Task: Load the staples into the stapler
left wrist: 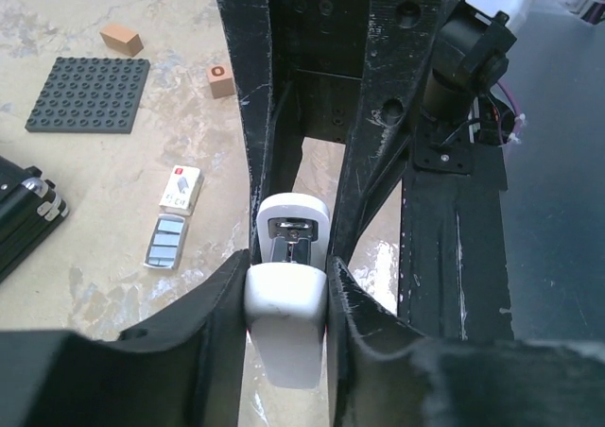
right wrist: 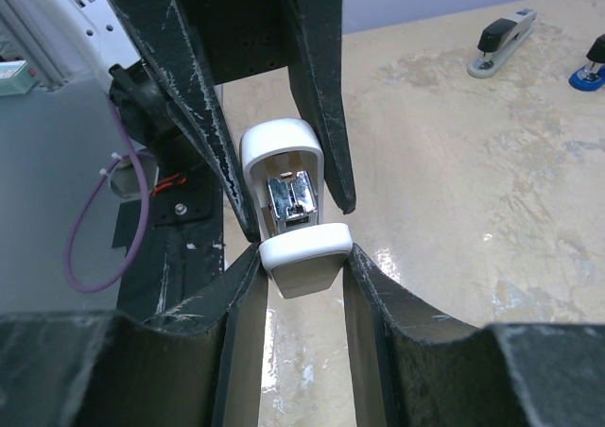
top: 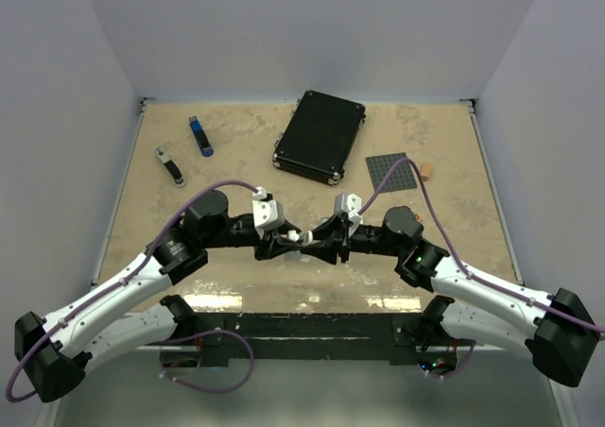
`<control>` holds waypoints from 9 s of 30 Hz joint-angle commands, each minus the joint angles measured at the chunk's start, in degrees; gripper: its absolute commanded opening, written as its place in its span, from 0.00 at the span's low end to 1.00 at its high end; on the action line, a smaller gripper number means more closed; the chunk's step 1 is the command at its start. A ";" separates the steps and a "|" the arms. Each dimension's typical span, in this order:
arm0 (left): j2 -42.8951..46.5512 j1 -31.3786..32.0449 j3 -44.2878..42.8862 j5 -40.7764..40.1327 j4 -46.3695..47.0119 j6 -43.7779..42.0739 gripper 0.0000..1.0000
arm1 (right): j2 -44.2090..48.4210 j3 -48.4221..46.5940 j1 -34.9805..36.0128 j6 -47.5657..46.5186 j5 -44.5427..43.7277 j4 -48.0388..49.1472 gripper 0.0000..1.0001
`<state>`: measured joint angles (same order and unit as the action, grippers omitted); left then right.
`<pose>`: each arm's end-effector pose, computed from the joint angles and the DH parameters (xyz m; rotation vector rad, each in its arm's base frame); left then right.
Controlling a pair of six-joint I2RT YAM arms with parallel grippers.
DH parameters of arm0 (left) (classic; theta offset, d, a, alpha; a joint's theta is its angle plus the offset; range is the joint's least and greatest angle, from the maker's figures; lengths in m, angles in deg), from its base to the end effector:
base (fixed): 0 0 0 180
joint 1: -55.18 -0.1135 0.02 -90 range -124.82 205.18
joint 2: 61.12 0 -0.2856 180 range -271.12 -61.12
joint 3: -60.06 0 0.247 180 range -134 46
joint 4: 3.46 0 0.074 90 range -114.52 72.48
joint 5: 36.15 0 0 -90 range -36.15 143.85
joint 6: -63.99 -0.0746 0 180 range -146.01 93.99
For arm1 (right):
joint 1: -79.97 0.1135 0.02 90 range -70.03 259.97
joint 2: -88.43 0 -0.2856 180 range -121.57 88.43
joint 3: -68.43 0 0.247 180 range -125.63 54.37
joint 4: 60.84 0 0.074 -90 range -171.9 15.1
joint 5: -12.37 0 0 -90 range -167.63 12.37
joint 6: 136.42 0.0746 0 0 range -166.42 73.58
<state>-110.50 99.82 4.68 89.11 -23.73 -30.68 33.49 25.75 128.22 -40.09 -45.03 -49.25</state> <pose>0.1195 -0.1785 0.3228 1.1842 1.4869 -1.0415 0.1259 0.2014 0.2932 -1.0325 1.3662 1.1730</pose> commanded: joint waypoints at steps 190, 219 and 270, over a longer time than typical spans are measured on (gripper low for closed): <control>23.81 -0.87 6.25 -81.76 1.39 -0.25 1.00 | -41.30 -16.73 13.19 7.38 -48.51 2.82 0.00; 22.49 -9.66 6.60 -72.88 -0.02 3.35 1.00 | -33.93 -17.43 15.65 9.14 -53.59 -3.57 0.57; 19.15 -10.63 6.96 -72.88 -0.90 3.96 1.00 | -46.49 -41.07 -8.61 14.42 -38.84 -51.40 0.26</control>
<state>-91.07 89.68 11.21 15.74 -25.37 -27.09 -11.62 -12.98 119.96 -24.77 -85.31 -101.33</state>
